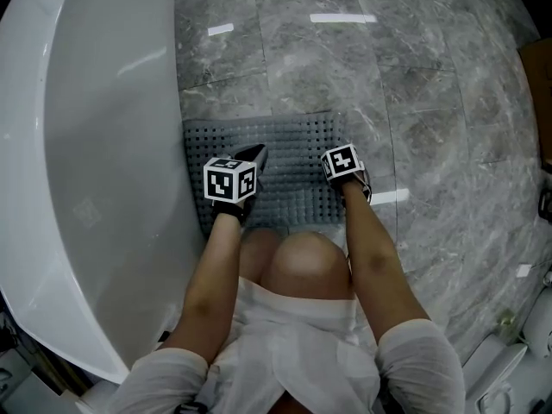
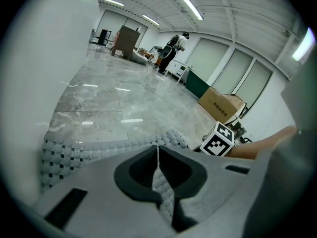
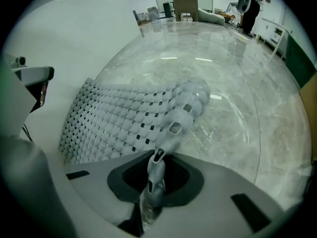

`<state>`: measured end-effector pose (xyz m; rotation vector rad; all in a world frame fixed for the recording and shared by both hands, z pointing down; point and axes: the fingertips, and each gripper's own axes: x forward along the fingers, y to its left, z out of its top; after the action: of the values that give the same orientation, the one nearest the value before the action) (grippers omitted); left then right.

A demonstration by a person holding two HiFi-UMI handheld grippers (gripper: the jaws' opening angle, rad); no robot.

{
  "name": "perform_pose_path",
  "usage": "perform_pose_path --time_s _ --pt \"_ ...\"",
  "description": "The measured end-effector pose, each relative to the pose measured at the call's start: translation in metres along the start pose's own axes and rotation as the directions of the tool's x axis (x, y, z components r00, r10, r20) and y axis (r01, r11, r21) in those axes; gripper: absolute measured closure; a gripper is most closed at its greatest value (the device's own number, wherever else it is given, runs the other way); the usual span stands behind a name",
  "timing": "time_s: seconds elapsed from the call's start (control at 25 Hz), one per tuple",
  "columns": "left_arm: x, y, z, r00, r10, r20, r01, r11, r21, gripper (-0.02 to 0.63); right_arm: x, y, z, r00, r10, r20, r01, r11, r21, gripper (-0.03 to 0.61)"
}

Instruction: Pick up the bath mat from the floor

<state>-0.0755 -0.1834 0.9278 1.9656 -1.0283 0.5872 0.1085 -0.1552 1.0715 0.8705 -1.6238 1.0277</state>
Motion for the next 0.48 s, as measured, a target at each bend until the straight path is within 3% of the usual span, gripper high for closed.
perform_pose_path --time_s 0.48 --pt "-0.028 -0.028 -0.011 0.999 0.042 -0.013 -0.041 0.998 0.047 0.595 -0.062 -0.035 -0.031 0.996 -0.079 0.043 0.08 0.997 -0.012 0.523"
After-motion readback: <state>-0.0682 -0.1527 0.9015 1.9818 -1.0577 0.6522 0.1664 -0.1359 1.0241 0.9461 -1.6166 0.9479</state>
